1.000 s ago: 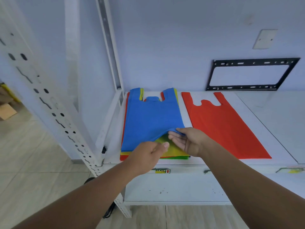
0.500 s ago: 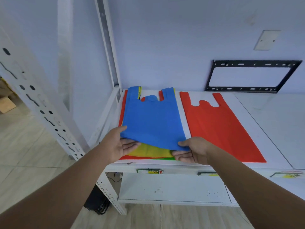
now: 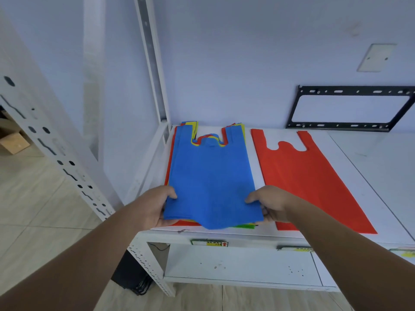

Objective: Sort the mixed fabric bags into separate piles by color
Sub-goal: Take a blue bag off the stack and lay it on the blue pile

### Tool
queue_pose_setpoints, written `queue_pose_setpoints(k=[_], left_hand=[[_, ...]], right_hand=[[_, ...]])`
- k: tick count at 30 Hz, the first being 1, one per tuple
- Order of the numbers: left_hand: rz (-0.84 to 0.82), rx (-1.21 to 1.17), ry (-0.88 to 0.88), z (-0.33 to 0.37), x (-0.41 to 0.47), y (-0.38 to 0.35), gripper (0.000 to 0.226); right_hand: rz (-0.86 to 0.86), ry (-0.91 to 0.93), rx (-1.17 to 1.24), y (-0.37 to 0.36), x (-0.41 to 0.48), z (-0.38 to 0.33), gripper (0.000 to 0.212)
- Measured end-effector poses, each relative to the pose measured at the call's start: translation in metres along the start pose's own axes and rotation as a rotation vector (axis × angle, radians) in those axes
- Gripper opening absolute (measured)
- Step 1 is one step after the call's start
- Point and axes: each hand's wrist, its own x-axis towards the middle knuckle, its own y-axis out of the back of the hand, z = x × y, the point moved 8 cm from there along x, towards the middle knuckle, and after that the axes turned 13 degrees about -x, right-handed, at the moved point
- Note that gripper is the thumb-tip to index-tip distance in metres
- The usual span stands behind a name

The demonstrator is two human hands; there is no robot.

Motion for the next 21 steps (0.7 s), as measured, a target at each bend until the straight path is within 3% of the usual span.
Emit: queue_pose_setpoints(k=[3, 7, 11, 16, 21], left_hand=[[0.019, -0.010, -0.038, 0.010, 0.005, -0.003, 0.026], [0.237, 0.233, -0.248, 0.036, 0.027, 0.011, 0.036], [0.186, 0.337, -0.270, 0.034, 0.032, 0.003, 0.015], [0.224, 0.576, -0.448, 0.048, 0.037, -0.007, 0.033], [0.213, 0.570, -0.557, 0.061, 0.031, -0.034, 0.036]], right_hand=[[-0.086, -0.038, -0.023, -0.002, 0.000, 0.000, 0.027], [0.044, 0.015, 0.063, 0.011, 0.009, -0.018, 0.028], [0.066, 0.001, 0.017, 0.009, 0.013, -0.024, 0.030], [0.231, 0.029, -0.076, 0.015, 0.017, -0.031, 0.024], [0.405, 0.139, -0.223, 0.054, 0.009, -0.043, 0.031]])
